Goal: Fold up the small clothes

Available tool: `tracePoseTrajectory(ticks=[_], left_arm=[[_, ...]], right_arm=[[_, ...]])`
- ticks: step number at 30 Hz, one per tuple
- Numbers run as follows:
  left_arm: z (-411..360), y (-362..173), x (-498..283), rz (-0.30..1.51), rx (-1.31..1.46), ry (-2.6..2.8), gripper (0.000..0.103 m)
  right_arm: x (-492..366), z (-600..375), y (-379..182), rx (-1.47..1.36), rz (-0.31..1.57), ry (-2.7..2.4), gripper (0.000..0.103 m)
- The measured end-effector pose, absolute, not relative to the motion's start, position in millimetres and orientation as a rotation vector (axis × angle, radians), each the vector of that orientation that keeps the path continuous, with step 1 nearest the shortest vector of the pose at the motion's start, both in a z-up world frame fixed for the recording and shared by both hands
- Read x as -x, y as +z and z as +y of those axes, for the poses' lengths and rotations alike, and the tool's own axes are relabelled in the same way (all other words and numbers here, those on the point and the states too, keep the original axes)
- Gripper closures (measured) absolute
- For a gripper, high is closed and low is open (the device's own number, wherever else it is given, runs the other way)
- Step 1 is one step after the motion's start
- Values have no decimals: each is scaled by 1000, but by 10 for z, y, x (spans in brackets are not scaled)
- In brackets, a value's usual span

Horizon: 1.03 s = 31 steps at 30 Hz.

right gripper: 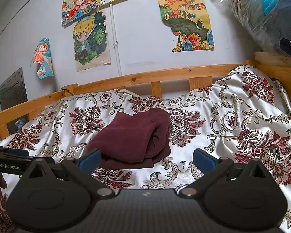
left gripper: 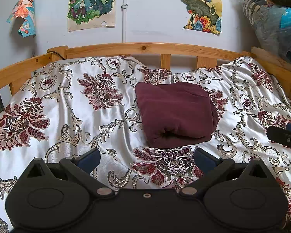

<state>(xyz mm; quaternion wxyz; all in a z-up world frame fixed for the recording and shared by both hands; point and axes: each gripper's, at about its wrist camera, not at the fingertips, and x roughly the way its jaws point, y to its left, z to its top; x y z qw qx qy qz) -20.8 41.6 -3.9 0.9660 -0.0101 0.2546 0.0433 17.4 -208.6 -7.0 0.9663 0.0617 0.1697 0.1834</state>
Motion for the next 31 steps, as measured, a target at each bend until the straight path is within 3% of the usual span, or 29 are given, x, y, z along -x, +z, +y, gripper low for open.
tracePoseTrajectory(ticks=[31], left_arm=[[337, -167, 145, 635, 5, 95, 1]], right_arm=[[-208, -2090, -151, -151, 383, 360, 0]])
